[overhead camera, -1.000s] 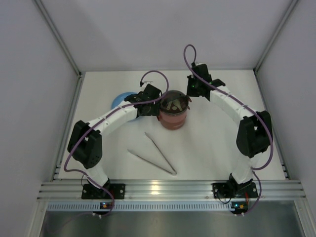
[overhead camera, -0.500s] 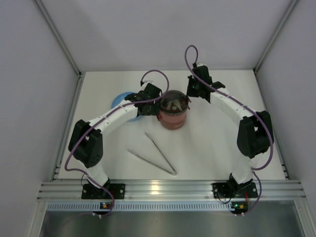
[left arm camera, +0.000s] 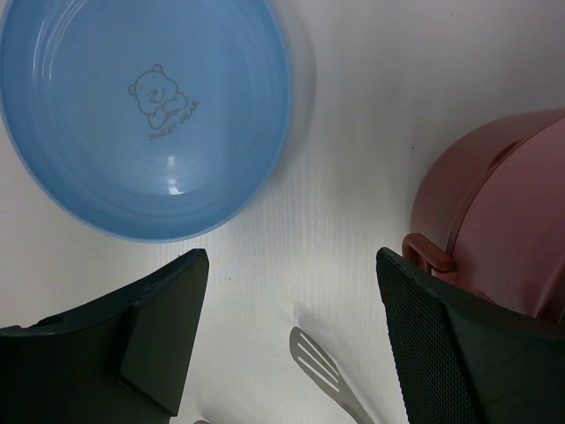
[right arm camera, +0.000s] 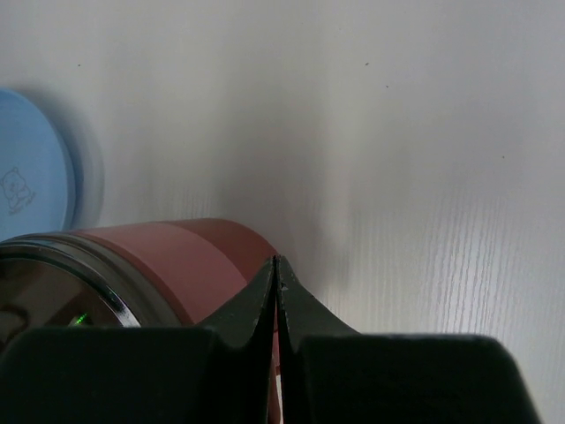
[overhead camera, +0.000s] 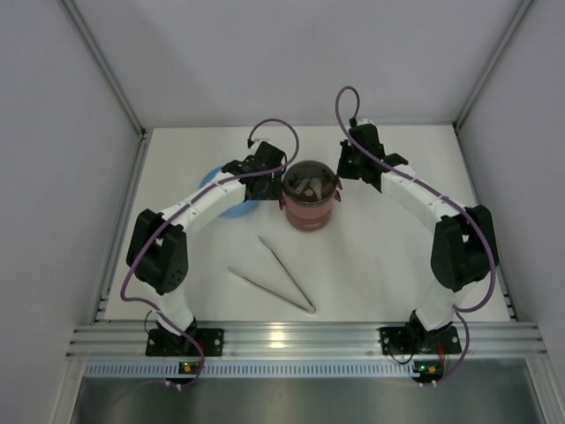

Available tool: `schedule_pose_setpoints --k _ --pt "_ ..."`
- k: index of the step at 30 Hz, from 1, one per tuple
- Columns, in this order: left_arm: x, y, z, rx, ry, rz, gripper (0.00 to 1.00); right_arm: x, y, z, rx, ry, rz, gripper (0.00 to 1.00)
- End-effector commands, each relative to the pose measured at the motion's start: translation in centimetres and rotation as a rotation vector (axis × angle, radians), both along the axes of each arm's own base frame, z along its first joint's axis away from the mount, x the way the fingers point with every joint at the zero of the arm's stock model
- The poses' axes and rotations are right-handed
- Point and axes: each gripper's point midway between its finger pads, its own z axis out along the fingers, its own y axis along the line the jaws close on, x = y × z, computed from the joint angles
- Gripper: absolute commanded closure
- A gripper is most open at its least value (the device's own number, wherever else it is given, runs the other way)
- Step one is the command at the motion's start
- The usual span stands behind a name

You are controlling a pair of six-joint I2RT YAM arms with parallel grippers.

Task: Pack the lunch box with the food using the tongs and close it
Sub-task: Close the fastener on the packing box.

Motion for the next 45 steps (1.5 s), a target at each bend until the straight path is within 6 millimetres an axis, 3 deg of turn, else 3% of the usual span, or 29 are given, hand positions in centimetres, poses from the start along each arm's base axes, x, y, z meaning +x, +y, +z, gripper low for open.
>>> schedule_pose_setpoints --k 1,17,29,37,45 --pt "2.0 -2.5 0.5 -0.073 -0.056 -0.018 0.18 -3.9 2.2 -2.4 0.039 0.134 0.104 1.0" --pt "2.3 -2.2 0.4 -0.077 -0.052 -0.009 0.18 -4.5 1.4 -2.6 0.015 0.146 0.074 1.0" --pt "1.7 -1.4 2.6 -0.087 -0.085 -0.001 0.19 -2.3 0.1 -0.8 0.0 0.112 0.007 1.0" --pt "0.4 1.3 5.0 -0.05 -0.132 0.055 0.19 -1.2 -0.3 -0.5 -0.005 0.118 -0.008 1.0" --pt "0.0 4.8 5.2 -0.048 -0.152 0.148 0.19 -0.2 -1.3 0.0 -0.015 0.115 -0.038 1.0"
